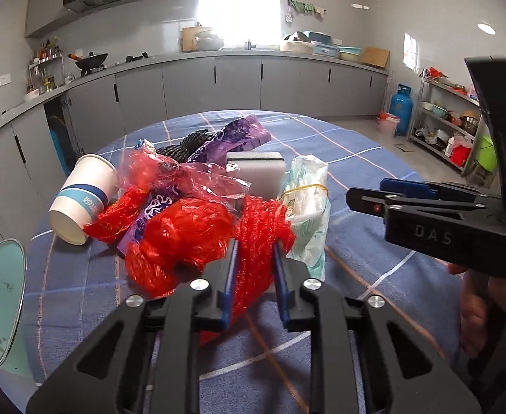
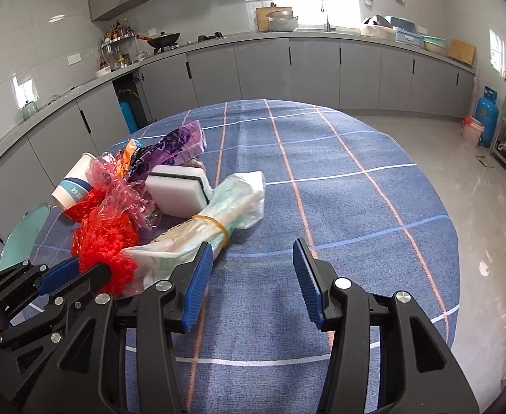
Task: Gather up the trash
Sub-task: 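Move both tools back to the table over the trash pile, then grasp the red mesh net with the left tool while the right tool grasps the banded packet, then carry the red net and packet over the teal bin and open both tools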
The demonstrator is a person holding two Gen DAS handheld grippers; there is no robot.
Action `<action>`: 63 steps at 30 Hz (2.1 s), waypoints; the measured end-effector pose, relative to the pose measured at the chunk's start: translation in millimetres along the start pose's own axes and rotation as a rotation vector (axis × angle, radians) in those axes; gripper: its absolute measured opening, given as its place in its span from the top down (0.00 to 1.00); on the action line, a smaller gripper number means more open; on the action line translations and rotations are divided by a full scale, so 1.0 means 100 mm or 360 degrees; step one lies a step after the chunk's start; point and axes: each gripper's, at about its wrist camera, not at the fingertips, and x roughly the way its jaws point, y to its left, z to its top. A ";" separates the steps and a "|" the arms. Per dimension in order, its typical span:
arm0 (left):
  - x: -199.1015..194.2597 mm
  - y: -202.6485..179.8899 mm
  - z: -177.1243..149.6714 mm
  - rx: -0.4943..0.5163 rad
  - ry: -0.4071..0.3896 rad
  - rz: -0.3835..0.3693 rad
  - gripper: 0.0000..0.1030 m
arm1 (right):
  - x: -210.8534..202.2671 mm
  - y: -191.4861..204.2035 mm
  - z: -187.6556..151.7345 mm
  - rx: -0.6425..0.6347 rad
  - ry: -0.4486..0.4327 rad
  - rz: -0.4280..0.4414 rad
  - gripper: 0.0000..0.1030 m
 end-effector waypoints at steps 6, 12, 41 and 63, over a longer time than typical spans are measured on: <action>-0.33 0.01 0.14 0.0015 -0.0141 0.0076 0.85 | 0.02 0.08 0.08 0.0010 0.0003 0.0027 0.52; -0.66 0.17 0.28 0.0050 -0.0319 0.0420 0.85 | 0.19 0.28 0.16 -0.0005 0.0097 0.0059 0.52; -1.25 1.60 0.14 -0.0312 -0.0212 0.1089 0.84 | -0.26 1.11 0.62 -0.0409 -0.0173 0.0224 0.95; -1.47 2.58 -0.13 -0.0593 -0.0112 0.1395 0.84 | 0.12 2.71 0.69 -0.0718 -0.0122 0.0680 0.95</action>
